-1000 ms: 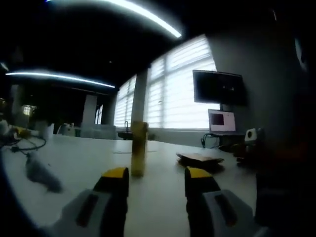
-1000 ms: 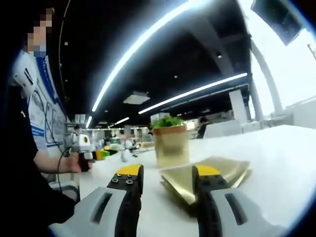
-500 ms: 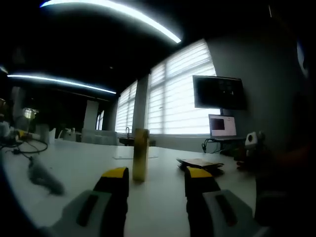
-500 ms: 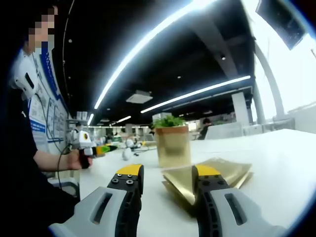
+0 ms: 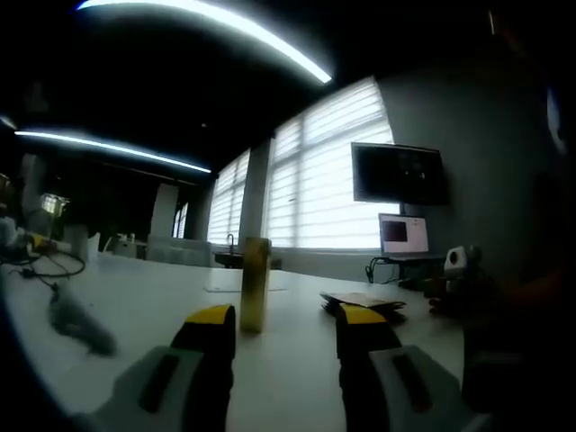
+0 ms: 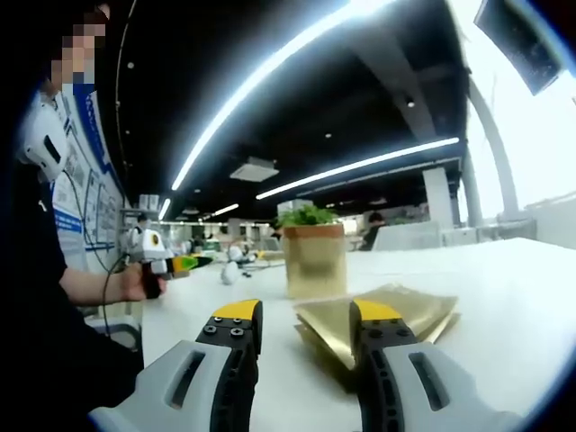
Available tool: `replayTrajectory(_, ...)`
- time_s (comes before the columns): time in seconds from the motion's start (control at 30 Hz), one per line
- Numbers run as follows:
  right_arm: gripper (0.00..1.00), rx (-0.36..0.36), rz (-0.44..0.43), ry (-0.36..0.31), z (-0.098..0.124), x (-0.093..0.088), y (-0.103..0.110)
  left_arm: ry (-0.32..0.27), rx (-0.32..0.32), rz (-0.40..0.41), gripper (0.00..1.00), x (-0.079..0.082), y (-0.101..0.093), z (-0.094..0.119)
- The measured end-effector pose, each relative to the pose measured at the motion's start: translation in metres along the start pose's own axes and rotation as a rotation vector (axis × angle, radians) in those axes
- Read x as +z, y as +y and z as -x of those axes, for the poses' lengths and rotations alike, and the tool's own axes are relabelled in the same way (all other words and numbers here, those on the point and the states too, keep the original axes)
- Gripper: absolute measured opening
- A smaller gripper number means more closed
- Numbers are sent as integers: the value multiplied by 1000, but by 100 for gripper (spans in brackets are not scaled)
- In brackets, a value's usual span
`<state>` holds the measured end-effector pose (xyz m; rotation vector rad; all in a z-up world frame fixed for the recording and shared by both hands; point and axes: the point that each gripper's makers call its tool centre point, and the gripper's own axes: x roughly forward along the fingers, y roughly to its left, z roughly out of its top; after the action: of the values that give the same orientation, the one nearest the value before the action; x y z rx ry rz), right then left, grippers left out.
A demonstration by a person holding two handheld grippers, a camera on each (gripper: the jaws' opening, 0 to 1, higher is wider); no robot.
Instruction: Extract single mask from mask box in order stack masks on table
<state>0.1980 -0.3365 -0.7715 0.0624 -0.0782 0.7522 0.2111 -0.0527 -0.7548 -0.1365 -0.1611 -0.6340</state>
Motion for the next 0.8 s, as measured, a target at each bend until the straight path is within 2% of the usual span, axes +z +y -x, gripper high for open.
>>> replayTrajectory(0.8,35,9,6,5,2,-2,-1,-5,6,4,47,0,2,0)
